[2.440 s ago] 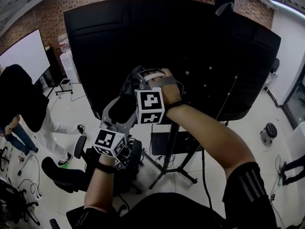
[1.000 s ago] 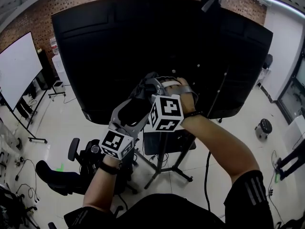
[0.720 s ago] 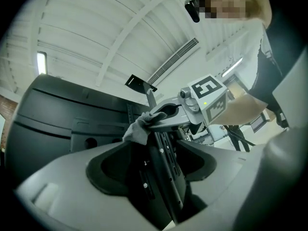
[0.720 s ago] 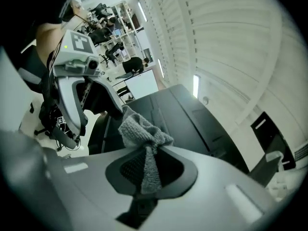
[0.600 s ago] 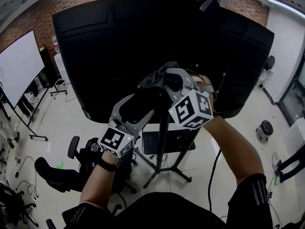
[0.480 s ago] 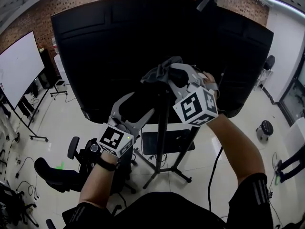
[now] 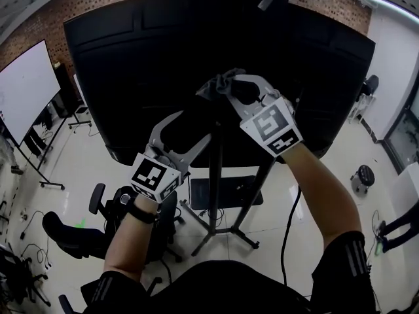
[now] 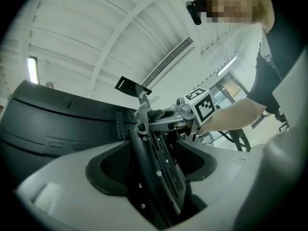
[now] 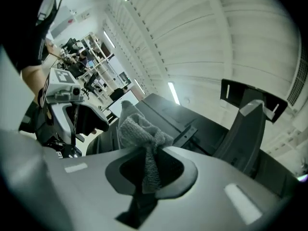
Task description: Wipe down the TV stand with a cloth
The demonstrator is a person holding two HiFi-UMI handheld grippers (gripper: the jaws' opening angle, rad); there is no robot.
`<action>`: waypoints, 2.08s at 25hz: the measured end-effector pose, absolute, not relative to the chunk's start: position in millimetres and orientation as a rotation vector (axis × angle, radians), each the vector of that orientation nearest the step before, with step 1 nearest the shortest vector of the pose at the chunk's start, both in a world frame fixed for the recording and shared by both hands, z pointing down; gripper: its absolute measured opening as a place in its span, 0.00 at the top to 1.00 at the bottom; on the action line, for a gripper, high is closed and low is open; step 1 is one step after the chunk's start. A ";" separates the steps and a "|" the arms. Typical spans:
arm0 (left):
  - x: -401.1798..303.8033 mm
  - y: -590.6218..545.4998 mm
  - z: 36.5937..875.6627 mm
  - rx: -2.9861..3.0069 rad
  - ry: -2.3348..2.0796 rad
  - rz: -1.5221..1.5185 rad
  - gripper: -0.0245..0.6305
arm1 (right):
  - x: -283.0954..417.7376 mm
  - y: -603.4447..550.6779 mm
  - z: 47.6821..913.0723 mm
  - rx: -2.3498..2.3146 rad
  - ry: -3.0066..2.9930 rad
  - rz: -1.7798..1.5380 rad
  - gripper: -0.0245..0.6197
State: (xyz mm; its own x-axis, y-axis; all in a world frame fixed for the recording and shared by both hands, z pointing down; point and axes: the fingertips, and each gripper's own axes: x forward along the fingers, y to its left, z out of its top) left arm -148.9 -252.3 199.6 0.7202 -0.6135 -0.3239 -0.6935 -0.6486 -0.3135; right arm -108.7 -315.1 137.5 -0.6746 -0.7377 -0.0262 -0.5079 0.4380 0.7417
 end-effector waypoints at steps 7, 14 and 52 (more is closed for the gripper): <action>-138.9 -258.2 227.8 -2.543 1.037 0.205 0.48 | -102.3 -317.3 171.0 1.004 -2.430 -1.035 0.90; -137.1 -265.6 253.8 -2.577 1.075 0.163 0.48 | -99.6 -318.9 206.3 0.964 -2.494 -0.967 0.90; -130.0 -283.8 439.9 -2.877 1.124 -0.074 0.47 | -114.3 -307.2 452.0 0.761 -2.414 -0.716 0.90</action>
